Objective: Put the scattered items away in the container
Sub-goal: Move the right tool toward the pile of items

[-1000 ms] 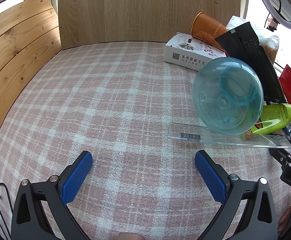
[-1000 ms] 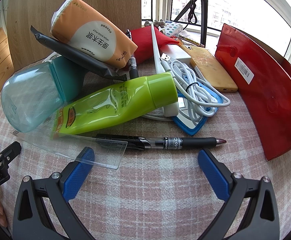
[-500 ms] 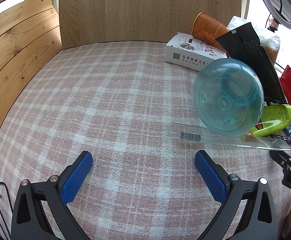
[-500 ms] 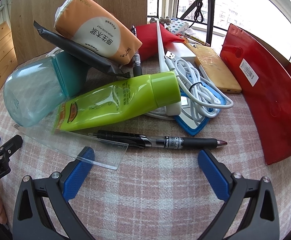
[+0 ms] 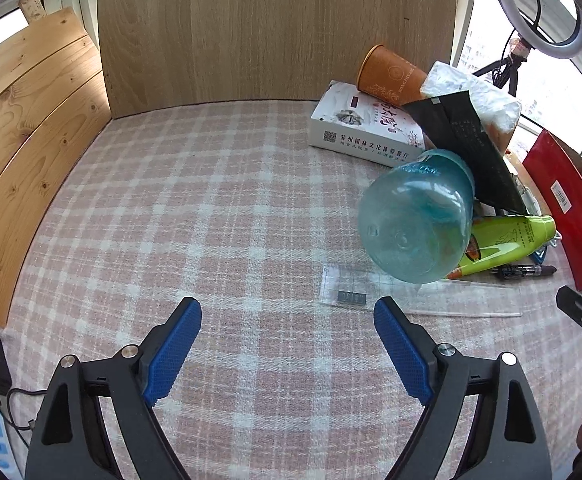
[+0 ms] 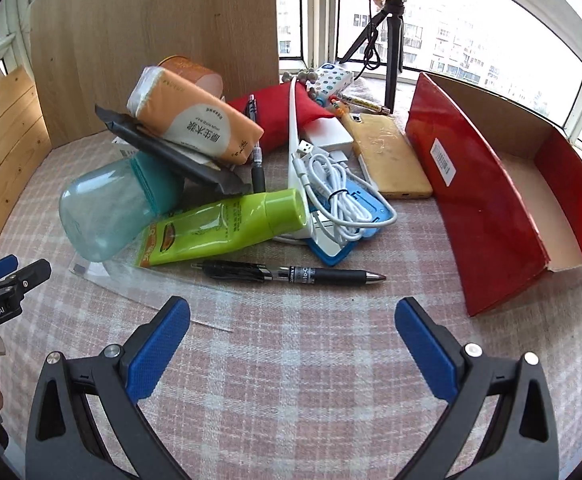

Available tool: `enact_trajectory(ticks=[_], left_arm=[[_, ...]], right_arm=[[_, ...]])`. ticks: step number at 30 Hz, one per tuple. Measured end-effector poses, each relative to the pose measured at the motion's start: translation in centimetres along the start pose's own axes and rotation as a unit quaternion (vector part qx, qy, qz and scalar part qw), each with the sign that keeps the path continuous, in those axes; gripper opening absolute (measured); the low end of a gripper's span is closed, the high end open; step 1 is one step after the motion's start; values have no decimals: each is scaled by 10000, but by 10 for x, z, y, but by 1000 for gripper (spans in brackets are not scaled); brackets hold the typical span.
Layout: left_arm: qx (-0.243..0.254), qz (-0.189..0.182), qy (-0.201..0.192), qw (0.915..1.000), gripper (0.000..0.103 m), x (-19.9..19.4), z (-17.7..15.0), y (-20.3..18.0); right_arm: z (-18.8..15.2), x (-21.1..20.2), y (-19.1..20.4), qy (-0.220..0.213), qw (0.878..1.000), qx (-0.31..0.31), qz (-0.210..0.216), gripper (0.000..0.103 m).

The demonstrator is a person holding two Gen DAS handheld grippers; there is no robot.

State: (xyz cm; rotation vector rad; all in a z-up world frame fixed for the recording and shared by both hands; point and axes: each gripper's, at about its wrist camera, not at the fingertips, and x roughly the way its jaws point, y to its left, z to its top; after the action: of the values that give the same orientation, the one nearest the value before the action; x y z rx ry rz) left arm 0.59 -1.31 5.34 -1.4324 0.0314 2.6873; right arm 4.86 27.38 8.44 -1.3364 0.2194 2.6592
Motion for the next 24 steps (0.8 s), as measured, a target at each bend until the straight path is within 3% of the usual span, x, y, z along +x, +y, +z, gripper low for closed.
enact_trajectory(ticks=[5,11,16,18,20,24], left_arm=[[-47,-53,-207,9998,88,-33,17,18],[4,57,-642,9979,88,-78,45,31],[85,8,-1031,9946,88,-116,63,30],[134,-4,-1181,9929,88,-132,67,28],[159,-14,-1276,9917,88,-144,69,27],[81,-35,-1360,9907,88,-158,70,26]], right_arm=[[17,-41,-26,-348,9985,431,-37,101],[46,-106,-54,-863,9944,473,-393,90],[60,-143,-68,-1201,9904,565,-379,89],[61,-157,-71,-1307,9896,509,-318,86],[63,-167,-73,-1332,9900,407,-233,71],[72,-170,-78,-1298,9910,317,39,67]])
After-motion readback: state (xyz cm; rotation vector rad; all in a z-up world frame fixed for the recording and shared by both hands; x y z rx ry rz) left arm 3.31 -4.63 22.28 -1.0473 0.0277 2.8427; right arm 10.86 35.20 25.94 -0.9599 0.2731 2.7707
